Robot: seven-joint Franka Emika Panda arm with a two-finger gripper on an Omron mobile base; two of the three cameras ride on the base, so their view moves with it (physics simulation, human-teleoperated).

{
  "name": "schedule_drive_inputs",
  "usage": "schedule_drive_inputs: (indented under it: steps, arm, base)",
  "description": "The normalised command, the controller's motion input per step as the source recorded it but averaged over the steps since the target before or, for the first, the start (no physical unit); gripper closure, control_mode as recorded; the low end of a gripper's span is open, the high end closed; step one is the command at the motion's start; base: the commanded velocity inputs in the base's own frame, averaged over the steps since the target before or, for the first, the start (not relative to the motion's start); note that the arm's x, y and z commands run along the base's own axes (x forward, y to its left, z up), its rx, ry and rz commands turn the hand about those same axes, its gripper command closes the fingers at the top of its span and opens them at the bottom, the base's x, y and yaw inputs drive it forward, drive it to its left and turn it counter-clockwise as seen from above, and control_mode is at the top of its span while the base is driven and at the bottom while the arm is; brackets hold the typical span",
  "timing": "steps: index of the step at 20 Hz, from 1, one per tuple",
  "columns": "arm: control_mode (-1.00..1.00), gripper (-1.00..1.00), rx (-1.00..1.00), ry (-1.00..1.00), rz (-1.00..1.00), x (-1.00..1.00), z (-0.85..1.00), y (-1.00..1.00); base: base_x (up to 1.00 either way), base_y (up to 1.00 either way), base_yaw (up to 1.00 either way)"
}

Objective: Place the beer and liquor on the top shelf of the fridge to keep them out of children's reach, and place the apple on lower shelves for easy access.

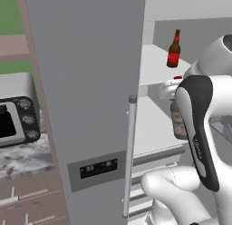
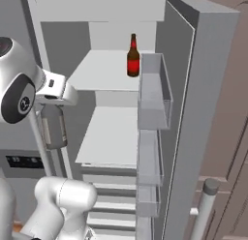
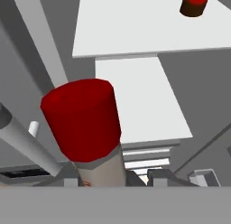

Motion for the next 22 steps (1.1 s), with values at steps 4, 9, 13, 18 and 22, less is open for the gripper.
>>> schedule_drive_inputs:
  steps: [4, 9, 13, 18, 22]
  arm:
    - [1.0, 1.0, 0.0, 0.0, 0.0, 0.0, 0.0, 0.0]
    - [1.0, 1.0, 0.0, 0.0, 0.0, 0.0, 0.0, 0.0]
    - [1.0, 1.0, 0.0, 0.0, 0.0, 0.0, 0.0, 0.0]
    - [1.0, 1.0, 0.0, 0.0, 0.0, 0.0, 0.0, 0.0]
    - [-1.0, 1.0, 0.02, -0.09, 0.12, 0.16, 0.0, -0.22]
  base:
    - [0.37, -0.36, 0.16]
    - [0.34, -0.37, 0.16]
    - [0.31, -0.36, 0.15]
    - [0.24, -0.35, 0.14]
    - [0.0, 0.0, 0.0]
